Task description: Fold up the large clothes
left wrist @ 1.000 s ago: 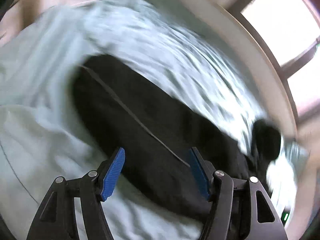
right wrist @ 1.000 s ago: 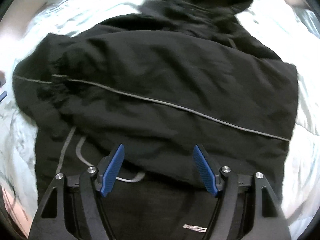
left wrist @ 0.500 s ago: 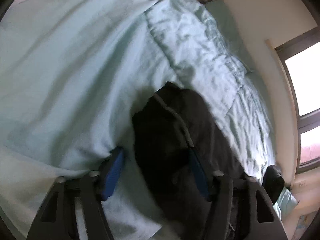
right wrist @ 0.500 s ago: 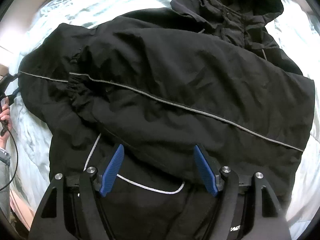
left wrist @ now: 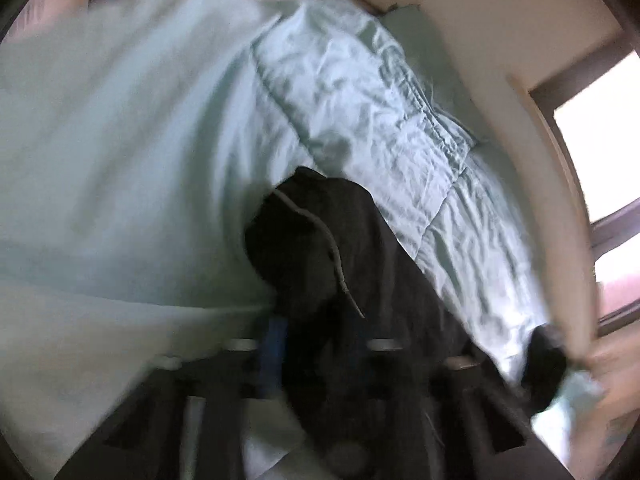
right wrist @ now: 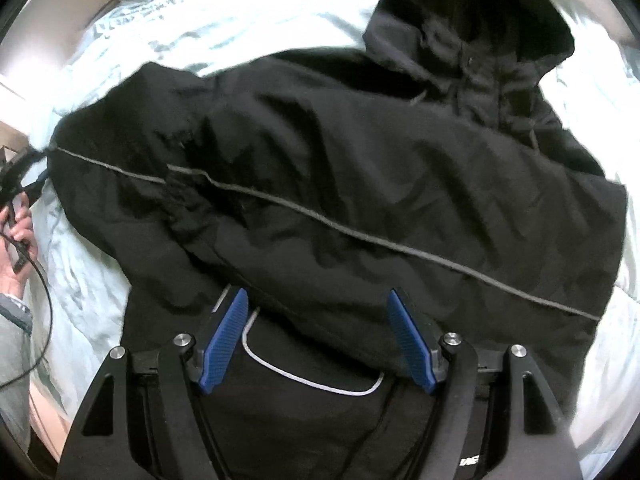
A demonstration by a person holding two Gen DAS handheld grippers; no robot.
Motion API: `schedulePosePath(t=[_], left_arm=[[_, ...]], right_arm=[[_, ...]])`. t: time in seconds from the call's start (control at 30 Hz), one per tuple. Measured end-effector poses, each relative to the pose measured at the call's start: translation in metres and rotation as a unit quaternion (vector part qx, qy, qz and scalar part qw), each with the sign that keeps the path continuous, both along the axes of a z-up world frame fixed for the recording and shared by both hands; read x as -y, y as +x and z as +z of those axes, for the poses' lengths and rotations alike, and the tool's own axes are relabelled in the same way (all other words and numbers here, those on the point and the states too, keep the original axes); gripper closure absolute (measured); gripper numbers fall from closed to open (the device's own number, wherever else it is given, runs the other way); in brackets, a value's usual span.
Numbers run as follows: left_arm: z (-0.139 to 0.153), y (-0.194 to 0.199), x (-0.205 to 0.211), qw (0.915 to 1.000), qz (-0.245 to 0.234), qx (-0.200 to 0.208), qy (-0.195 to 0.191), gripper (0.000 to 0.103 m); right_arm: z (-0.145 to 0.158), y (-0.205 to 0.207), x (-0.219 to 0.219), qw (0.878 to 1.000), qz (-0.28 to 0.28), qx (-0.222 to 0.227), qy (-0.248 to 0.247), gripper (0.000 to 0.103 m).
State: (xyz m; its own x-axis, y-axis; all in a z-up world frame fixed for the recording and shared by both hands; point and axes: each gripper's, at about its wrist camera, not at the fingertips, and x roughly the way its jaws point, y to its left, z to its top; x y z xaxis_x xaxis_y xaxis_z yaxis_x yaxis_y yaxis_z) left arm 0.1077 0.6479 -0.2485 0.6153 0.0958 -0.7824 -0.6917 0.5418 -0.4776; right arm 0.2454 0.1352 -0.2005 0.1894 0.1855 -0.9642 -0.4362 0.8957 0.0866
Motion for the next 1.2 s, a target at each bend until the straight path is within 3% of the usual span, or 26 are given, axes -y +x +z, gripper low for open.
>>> schedulePosePath(t=[0.13, 0.2, 0.3, 0.5, 0.6, 0.77, 0.93, 1.07, 1.2], left_arm=[[0.063, -0.006, 0.044, 0.994, -0.024, -0.003, 0.107, 0.093], [0.089, -0.008, 0.067, 0.9894, -0.041, 0.004, 0.139, 0.093], [0.126, -0.004, 0.107, 0.9817, -0.077, 0.02, 0.173, 0.093], [0.171, 0.02, 0.183, 0.9672, -0.153, 0.05, 0.197, 0.094], [0.183, 0.035, 0.229, 0.9568, -0.198, 0.055, 0.206, 0.096], [0.201, 0.068, 0.319, 0.9301, -0.292, 0.07, 0.212, 0.099], [0.198, 0.097, 0.399, 0.9048, -0.362, 0.06, 0.216, 0.099], [0.191, 0.109, 0.444, 0.8932, -0.393, 0.041, 0.215, 0.099], [0.179, 0.115, 0.462, 0.8911, -0.404, 0.015, 0.206, 0.096]], right_arm=[[0.029, -0.001, -0.001, 0.999, 0.0, 0.04, -0.023, 0.029], [0.039, -0.002, 0.001, 0.999, -0.001, 0.05, -0.019, 0.029], [0.049, 0.0, 0.006, 0.998, -0.006, 0.058, -0.019, 0.029], [0.069, -0.004, 0.041, 0.995, -0.035, 0.086, -0.042, 0.029], [0.086, -0.007, 0.067, 0.991, -0.057, 0.111, -0.046, 0.029], [0.108, -0.007, 0.123, 0.986, -0.111, 0.12, -0.021, 0.029], [0.112, -0.013, 0.182, 0.979, -0.16, 0.124, -0.009, 0.029], [0.112, -0.019, 0.216, 0.975, -0.183, 0.126, -0.01, 0.029], [0.111, -0.019, 0.239, 0.972, -0.198, 0.124, -0.01, 0.029]])
